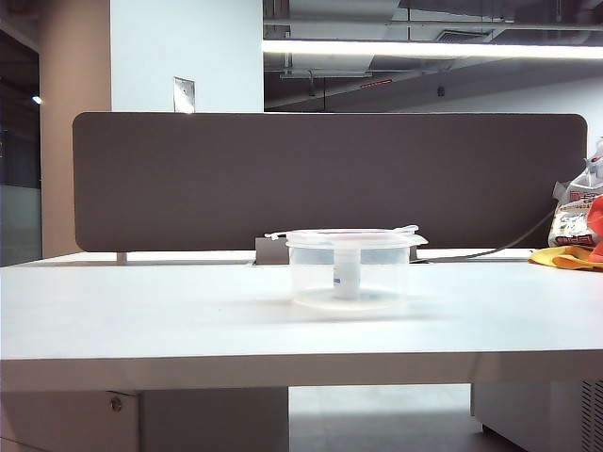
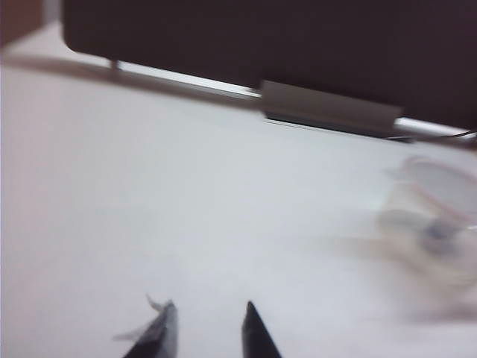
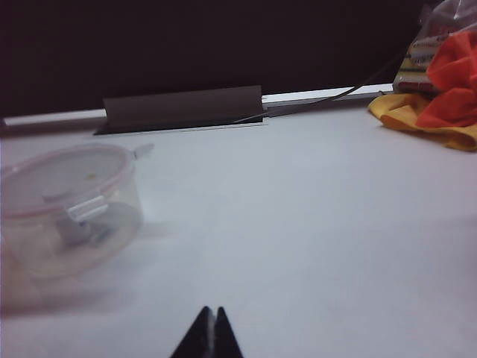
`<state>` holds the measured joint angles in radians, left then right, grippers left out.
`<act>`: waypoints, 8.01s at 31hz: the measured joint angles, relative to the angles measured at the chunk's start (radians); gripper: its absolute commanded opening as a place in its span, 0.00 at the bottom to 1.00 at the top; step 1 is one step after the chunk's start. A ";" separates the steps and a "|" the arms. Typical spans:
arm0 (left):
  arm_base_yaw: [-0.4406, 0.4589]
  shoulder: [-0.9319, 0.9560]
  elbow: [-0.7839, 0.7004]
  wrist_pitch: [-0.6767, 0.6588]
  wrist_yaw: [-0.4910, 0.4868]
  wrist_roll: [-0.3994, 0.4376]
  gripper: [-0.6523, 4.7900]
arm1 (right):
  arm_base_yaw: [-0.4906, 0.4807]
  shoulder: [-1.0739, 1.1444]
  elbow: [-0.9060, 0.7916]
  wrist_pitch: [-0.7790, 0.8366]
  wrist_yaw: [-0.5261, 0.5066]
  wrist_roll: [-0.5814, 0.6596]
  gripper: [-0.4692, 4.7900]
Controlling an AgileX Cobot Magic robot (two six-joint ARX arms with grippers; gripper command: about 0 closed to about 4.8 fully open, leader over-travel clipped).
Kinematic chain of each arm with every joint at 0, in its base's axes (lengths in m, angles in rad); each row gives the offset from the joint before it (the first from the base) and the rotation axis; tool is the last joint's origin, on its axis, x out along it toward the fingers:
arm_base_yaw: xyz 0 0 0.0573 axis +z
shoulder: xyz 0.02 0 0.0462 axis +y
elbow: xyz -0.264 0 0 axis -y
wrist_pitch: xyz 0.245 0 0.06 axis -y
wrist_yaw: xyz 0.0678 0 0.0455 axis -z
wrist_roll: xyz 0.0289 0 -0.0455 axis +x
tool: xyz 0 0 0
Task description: Remove the lid of the round box, pick up the small white medicine bottle inside, and place it on the table.
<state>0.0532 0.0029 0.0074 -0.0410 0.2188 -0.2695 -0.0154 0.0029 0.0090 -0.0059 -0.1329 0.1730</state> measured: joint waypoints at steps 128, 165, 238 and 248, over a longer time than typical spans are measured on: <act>-0.331 2.084 1.505 -0.023 0.522 -0.362 0.15 | 0.101 2.065 1.346 0.295 -0.676 0.557 0.07; -0.119 2.025 1.625 -0.294 0.603 -0.147 0.11 | 0.293 2.060 1.346 0.592 -0.792 0.811 0.07; -0.388 1.814 1.890 -0.711 0.163 0.274 0.58 | 0.008 2.042 1.732 0.537 -0.864 0.600 0.58; -0.468 1.814 1.890 -0.716 0.162 0.277 0.28 | -0.133 2.049 1.726 0.435 -0.684 0.238 0.07</act>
<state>-0.4152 1.8172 1.8976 -0.7574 0.3805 0.0071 -0.1482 2.0514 1.7351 0.4286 -0.8169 0.4114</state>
